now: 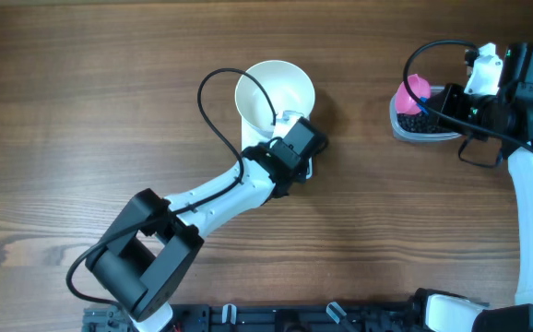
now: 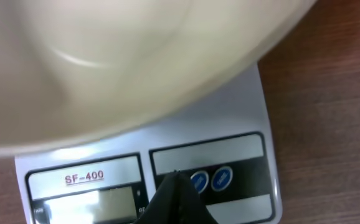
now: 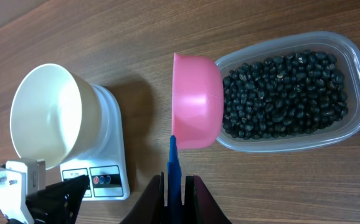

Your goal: Scoop item into bowl and weigh 150g on scale

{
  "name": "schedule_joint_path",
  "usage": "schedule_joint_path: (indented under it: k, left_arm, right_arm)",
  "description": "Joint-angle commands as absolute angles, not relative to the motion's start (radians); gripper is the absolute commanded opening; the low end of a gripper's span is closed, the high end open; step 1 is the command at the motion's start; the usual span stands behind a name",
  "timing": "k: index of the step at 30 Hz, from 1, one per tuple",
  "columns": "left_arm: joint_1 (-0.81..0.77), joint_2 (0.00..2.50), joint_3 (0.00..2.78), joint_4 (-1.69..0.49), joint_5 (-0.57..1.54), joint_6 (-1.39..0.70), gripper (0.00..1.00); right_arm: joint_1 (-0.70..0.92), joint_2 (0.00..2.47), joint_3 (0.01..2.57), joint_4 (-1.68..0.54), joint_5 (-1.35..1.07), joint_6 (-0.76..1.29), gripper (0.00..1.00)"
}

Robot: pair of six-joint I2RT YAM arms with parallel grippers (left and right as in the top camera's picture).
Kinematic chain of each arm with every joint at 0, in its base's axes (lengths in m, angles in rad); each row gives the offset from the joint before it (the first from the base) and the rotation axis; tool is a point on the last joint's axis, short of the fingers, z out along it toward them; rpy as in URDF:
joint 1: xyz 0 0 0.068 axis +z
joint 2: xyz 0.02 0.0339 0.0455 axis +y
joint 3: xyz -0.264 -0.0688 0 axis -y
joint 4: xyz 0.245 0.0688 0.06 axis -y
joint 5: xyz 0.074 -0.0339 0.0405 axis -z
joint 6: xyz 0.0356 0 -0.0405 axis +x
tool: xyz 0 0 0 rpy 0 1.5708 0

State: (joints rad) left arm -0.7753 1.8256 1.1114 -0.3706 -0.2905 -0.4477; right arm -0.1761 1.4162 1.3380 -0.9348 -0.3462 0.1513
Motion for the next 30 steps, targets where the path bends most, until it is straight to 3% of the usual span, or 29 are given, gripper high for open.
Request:
schedule_joint_path:
  k: [1, 30]
  left_arm:
    - [-0.759, 1.854, 1.103, -0.356, -0.311, -0.403, 0.04]
    - [-0.756, 1.897, 1.098, -0.381, -0.235, -0.366, 0.04]
  right_arm:
    - [-0.178, 1.401, 1.359, -0.933, -0.332, 0.133, 0.04]
    - [-0.178, 1.401, 1.359, -0.932, -0.332, 0.133, 0.04]
